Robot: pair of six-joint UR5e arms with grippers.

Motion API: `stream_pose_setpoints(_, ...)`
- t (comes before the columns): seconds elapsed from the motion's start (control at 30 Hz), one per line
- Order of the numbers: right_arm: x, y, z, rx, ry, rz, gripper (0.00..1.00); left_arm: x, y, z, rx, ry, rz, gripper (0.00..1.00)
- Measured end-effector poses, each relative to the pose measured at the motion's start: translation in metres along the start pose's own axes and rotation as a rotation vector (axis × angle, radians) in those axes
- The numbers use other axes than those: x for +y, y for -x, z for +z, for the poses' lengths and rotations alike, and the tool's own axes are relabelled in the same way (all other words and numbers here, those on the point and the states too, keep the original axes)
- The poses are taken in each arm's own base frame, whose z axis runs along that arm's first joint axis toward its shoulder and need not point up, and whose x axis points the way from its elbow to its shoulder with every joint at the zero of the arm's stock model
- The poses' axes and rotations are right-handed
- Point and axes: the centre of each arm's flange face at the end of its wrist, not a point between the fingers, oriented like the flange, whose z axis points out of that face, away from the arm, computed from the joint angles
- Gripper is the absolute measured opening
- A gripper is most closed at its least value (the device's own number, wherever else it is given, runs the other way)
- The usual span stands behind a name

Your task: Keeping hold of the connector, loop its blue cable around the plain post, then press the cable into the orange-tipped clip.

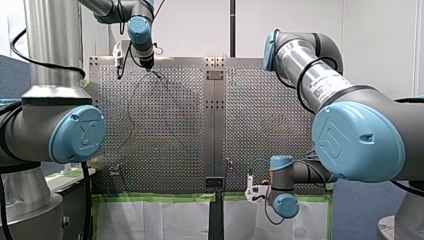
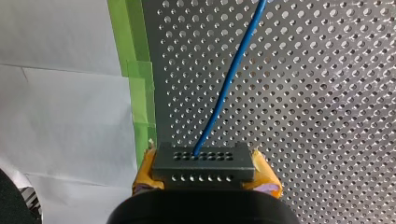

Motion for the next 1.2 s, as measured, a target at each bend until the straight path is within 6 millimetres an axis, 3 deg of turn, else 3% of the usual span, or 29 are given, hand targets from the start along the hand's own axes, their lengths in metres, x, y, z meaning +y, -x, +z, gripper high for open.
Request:
stream_pose_setpoints(0.37, 0.0, 0.0, 0.0, 0.0, 0.0, 0.001, 0.0, -0.005, 0.0, 0.002, -0.016, -0.022, 0.047, 1.0)
stream_pose_setpoints(0.57, 0.0, 0.0, 0.0, -0.001, 0.0, 0.001, 0.0, -0.016, -0.011, 0.011, -0.012, -0.041, 0.107, 1.0)
stream_pose_setpoints(0.87, -0.001, 0.001, -0.001, -0.006, -0.001, -0.001, 0.0, -0.044, -0.038, 0.028, -0.021, -0.059, 0.199, 1.0)
stream_pose_setpoints(1.2, -0.001, 0.001, -0.001, -0.008, -0.001, 0.003, 0.0, -0.09, -0.074, 0.038, -0.044, -0.156, 0.304, 1.0)
